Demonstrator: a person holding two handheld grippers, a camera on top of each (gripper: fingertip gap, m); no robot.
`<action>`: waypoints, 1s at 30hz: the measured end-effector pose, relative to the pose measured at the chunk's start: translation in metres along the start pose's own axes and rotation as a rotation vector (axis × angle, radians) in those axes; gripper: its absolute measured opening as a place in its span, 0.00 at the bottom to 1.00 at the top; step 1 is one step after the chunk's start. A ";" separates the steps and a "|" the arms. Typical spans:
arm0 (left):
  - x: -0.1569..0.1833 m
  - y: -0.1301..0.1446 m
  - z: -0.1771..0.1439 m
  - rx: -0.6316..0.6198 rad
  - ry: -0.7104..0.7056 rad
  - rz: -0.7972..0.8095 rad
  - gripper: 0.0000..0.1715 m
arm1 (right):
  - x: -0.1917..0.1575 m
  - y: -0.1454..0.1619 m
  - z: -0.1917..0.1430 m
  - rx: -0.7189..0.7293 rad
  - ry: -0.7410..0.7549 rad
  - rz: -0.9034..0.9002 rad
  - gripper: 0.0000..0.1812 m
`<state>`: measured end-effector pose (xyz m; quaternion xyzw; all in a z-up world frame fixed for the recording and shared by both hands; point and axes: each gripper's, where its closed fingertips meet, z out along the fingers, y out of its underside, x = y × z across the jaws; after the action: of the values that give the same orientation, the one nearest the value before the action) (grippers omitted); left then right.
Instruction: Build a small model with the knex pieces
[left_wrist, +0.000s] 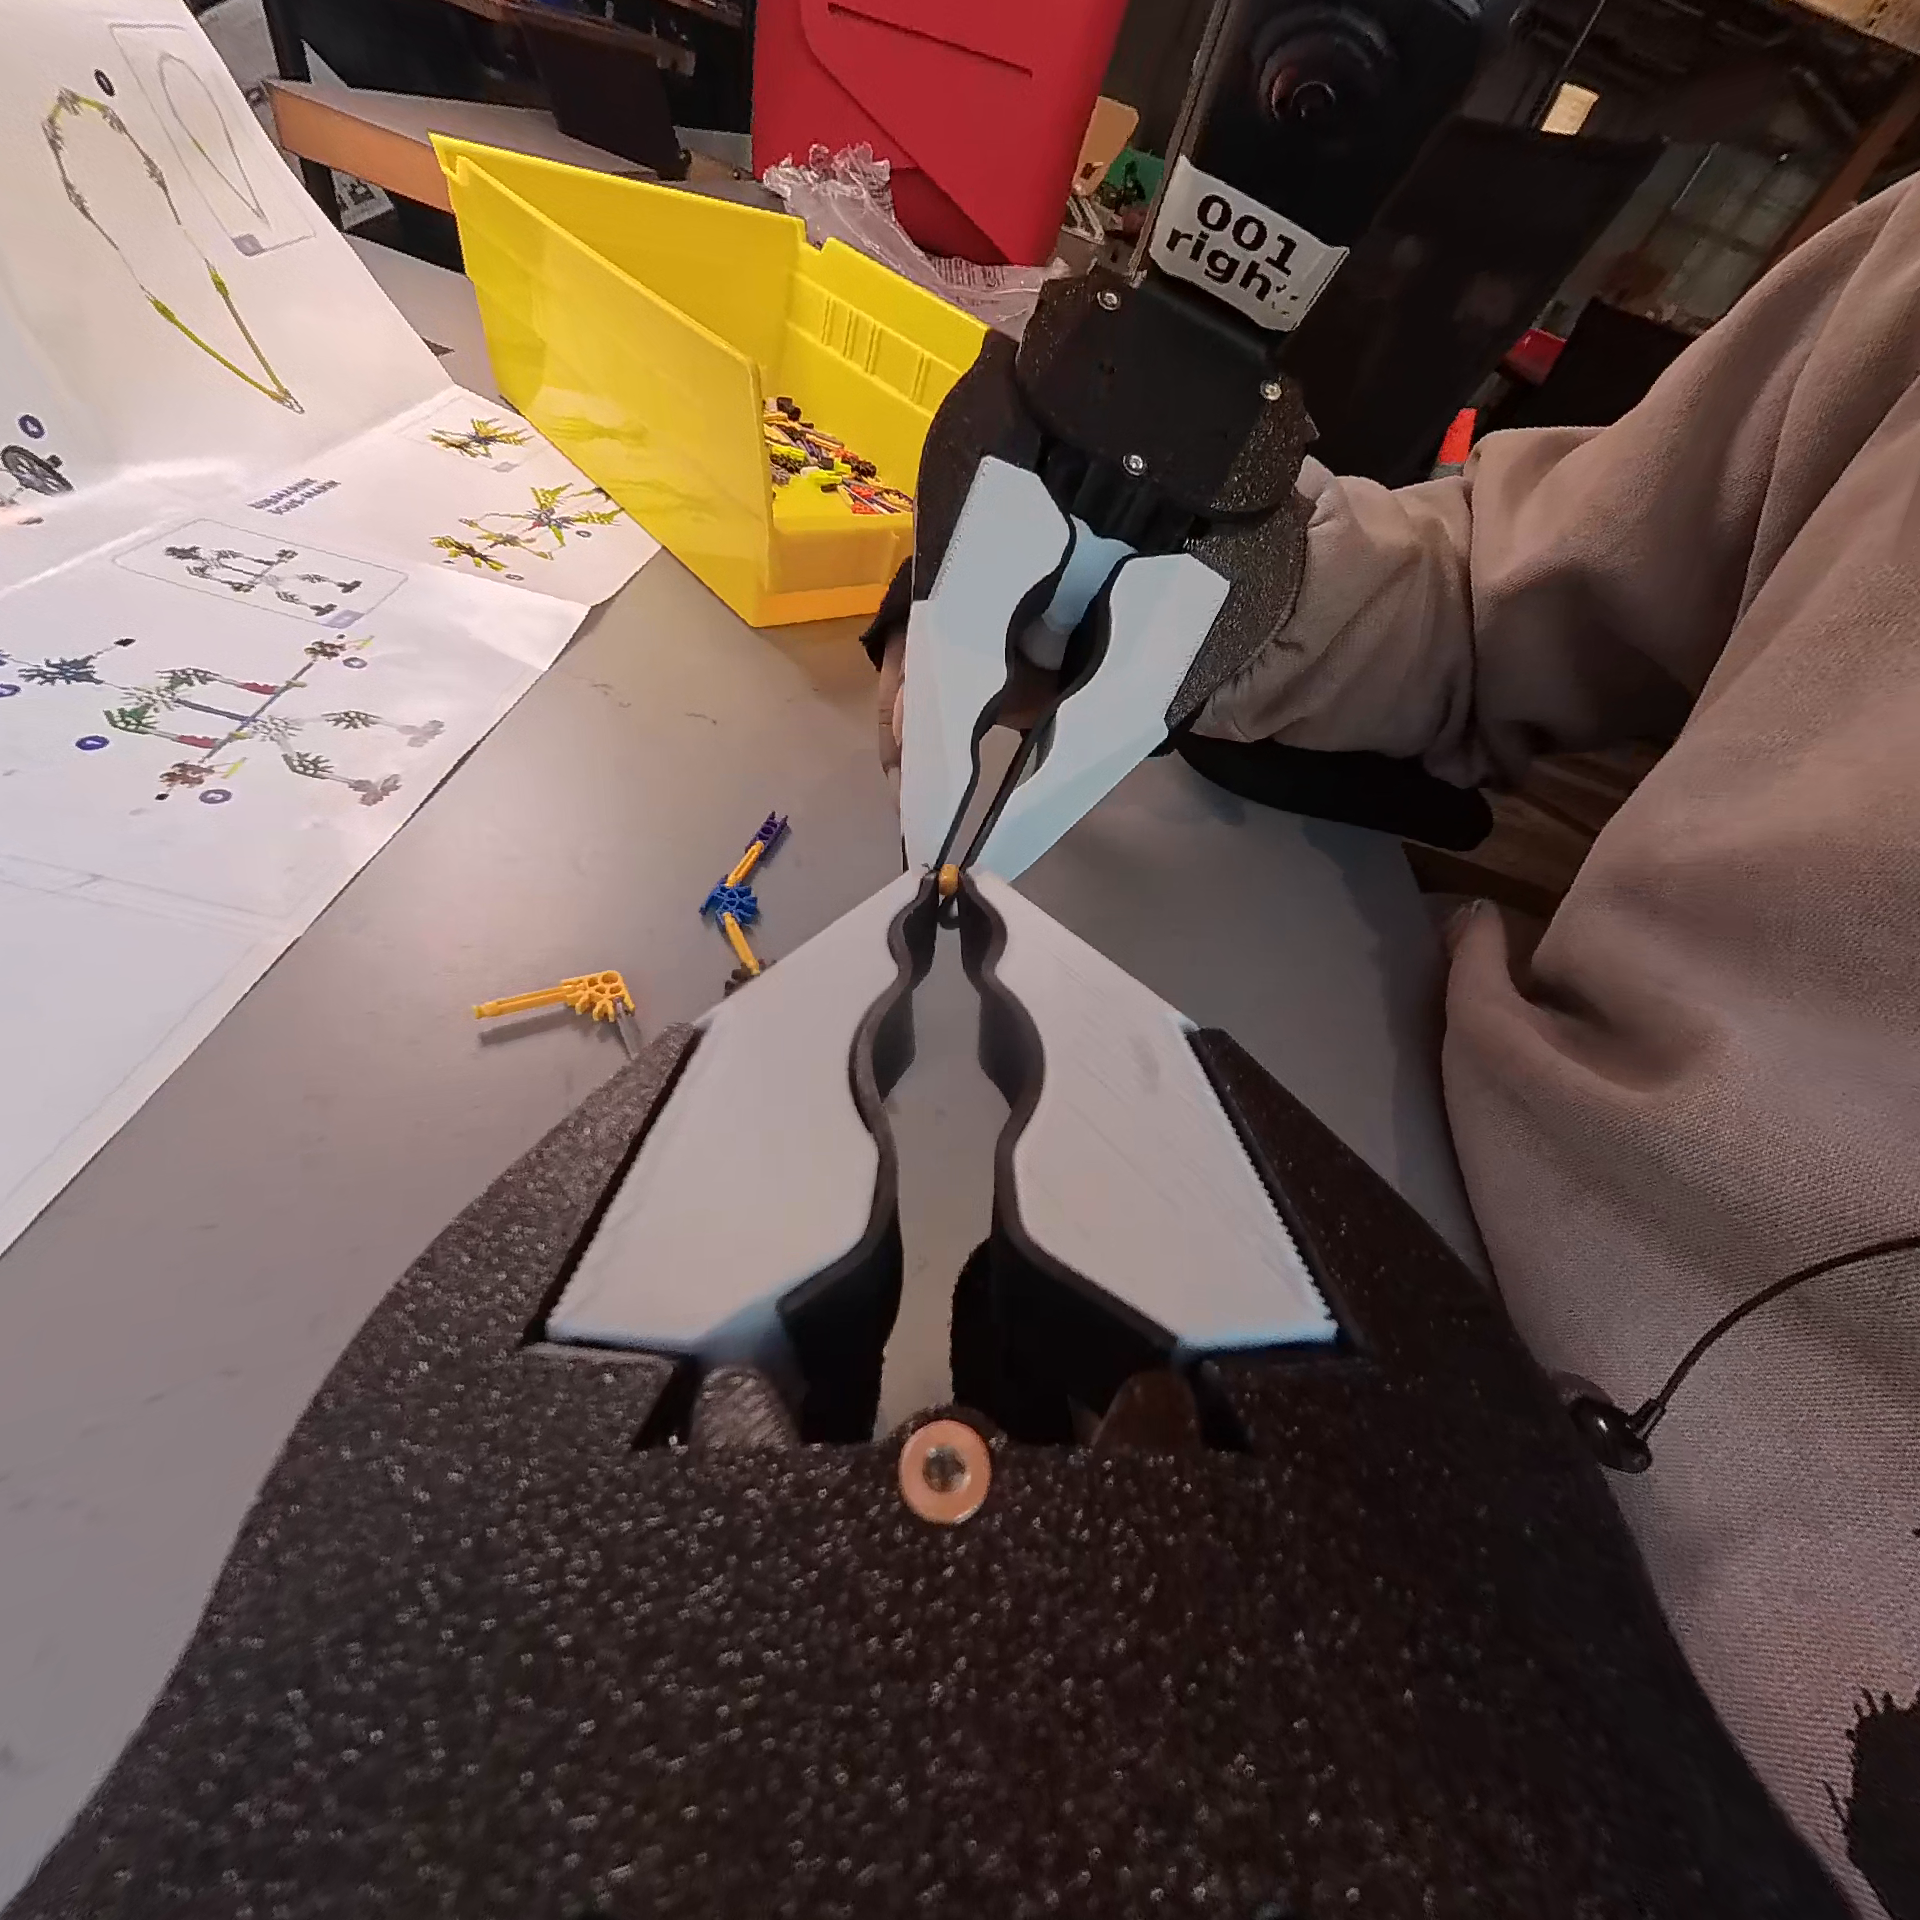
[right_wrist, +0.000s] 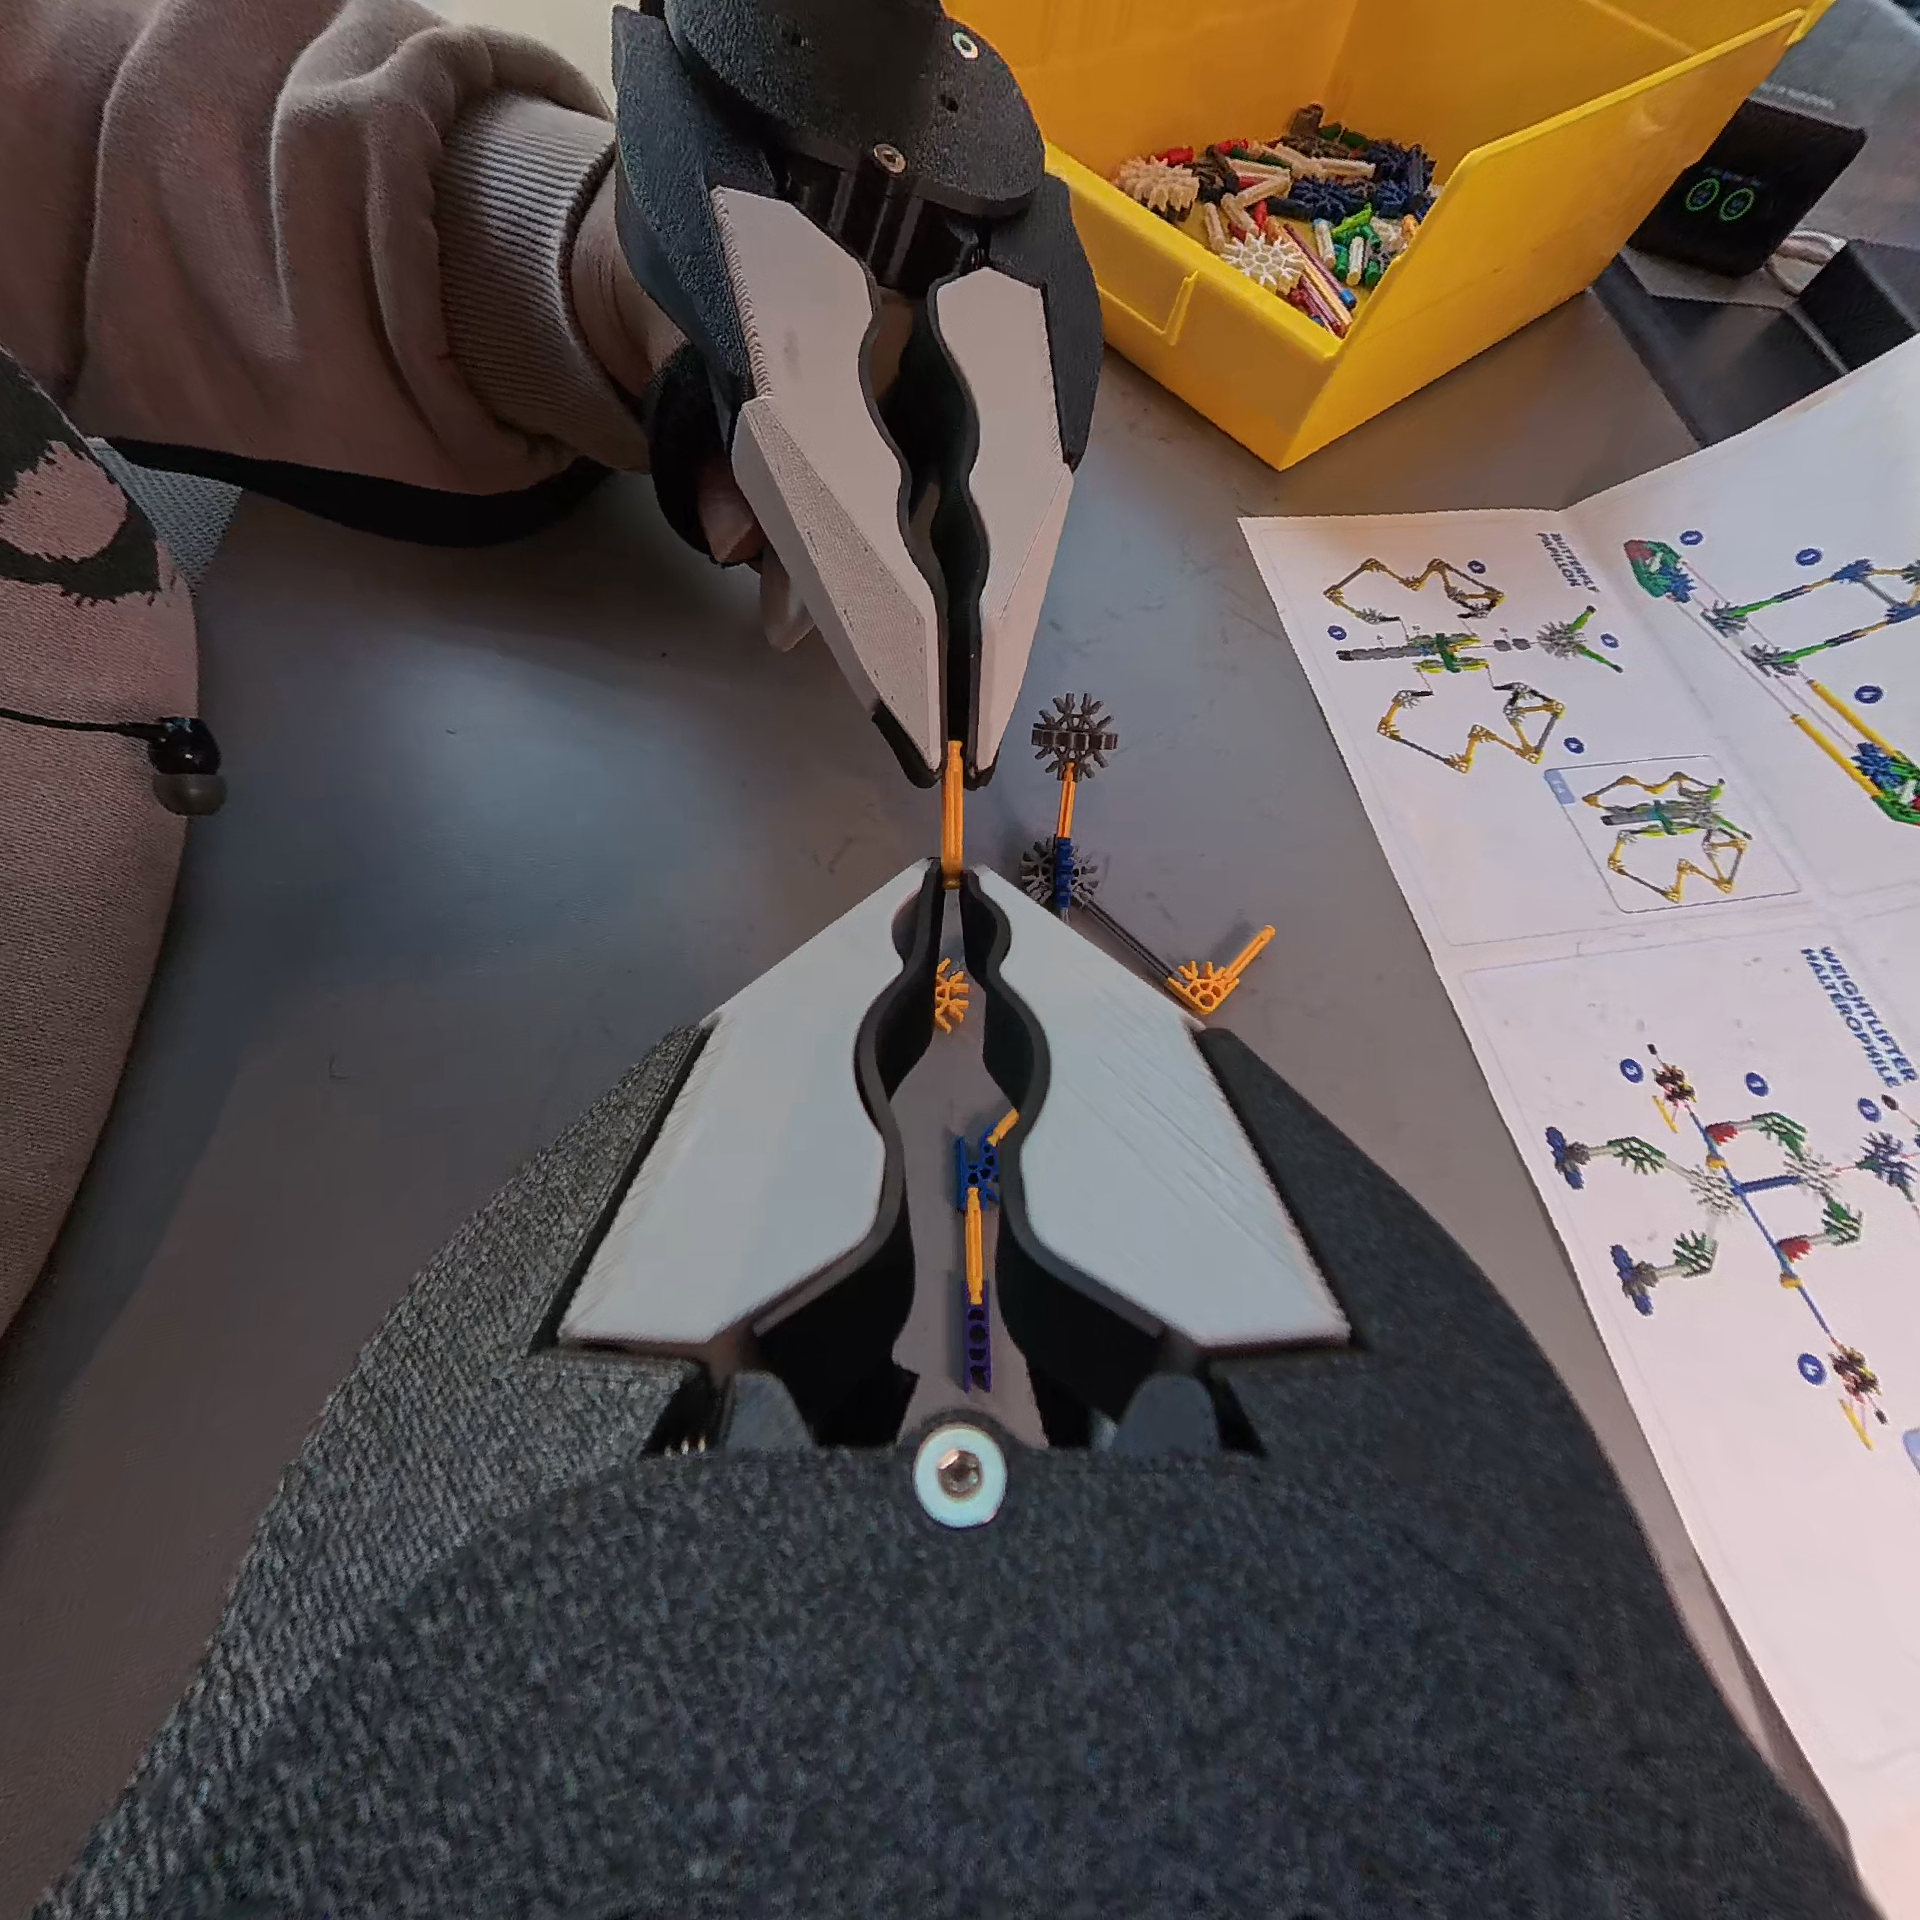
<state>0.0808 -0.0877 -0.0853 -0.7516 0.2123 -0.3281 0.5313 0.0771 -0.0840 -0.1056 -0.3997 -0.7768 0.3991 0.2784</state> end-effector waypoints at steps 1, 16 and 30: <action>-0.001 -0.001 0.000 0.004 -0.013 0.014 0.02 | 0.002 -0.001 -0.001 0.005 0.009 -0.001 0.01; 0.002 -0.001 0.002 -0.001 -0.037 0.098 0.02 | 0.001 -0.010 -0.004 0.043 0.020 -0.041 0.03; -0.018 0.058 0.017 -0.367 -0.206 0.206 0.10 | 0.009 0.046 0.004 -0.374 -0.138 -0.400 0.01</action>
<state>0.0823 -0.0848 -0.1487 -0.8393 0.2888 -0.1496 0.4356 0.0882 -0.0610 -0.1456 -0.2549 -0.9175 0.2121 0.2194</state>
